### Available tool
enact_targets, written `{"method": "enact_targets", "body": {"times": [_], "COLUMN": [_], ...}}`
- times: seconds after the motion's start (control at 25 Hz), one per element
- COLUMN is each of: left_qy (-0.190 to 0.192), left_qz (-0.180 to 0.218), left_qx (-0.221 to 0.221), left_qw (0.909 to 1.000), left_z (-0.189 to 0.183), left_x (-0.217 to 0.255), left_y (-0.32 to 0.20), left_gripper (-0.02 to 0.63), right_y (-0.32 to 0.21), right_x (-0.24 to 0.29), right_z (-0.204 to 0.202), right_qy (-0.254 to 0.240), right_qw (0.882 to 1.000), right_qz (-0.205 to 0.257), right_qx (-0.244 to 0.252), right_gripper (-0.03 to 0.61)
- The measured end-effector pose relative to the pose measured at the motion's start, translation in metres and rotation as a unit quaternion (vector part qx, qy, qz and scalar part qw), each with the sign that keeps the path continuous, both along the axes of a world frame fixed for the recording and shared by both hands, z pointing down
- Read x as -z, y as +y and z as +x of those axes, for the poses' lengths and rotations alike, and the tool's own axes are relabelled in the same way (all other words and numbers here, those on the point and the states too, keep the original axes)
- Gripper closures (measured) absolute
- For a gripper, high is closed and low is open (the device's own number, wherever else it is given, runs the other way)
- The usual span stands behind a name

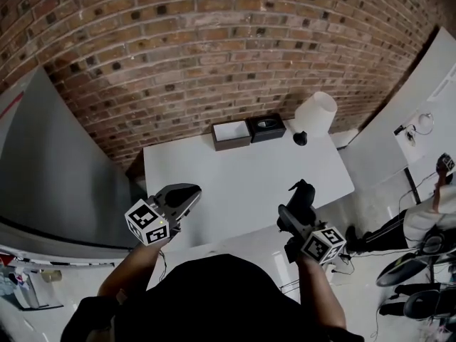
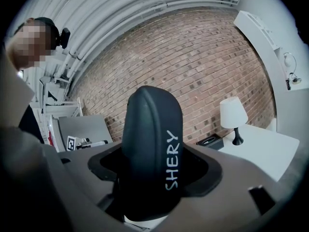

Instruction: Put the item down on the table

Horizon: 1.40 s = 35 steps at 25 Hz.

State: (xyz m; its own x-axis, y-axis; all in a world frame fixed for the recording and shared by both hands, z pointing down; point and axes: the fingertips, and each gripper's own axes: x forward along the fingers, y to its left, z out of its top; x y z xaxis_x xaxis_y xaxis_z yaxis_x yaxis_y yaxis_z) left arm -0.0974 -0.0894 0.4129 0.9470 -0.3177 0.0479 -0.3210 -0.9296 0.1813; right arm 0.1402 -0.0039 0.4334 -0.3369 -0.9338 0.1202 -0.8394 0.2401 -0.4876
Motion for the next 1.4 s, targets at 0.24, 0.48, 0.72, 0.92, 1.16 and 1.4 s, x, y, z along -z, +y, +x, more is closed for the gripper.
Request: {"method": "enact_targets", "body": {"times": [0.24,0.48,0.72,0.92,1.16,1.4], "left_qy": [0.001,0.004,0.001,-0.006,-0.007,-0.015], "left_qz": [0.005,0.001,-0.003,-0.004,-0.004,-0.017], "left_qx": [-0.017,-0.013,-0.010,-0.015,-0.002,0.018], "left_qw": [0.9998,0.9999,0.9999,0.9999,1.0000,0.9996], "left_z": [-0.006,-0.020,-0.025,-0.017,-0.023,-0.020], "left_x": [-0.001,0.000,-0.003,-0.007,-0.010,-0.018], "left_y": [-0.007,-0.014,-0.021,-0.027,-0.038,-0.063], "left_gripper": [0.572,0.572,0.572,0.572,0.572,0.572], "right_y": [-0.004,-0.008,-0.014,-0.025,-0.045,-0.074], "right_x": [-0.002,-0.002,-0.003,-0.003,-0.011,-0.015], "right_z": [-0.007,-0.018,-0.015,-0.016,-0.012,0.000], "right_qy": [0.007,0.007,0.005,-0.006,0.004,0.006], "right_qw": [1.000,1.000,1.000,1.000,1.000,1.000], "right_qz": [-0.005,-0.004,-0.002,-0.012,-0.005,-0.009], "right_qx": [-0.013,-0.012,-0.020,-0.020,-0.003,0.007], "right_gripper": [0.238,0.238,0.236,0.238,0.238,0.238]}}
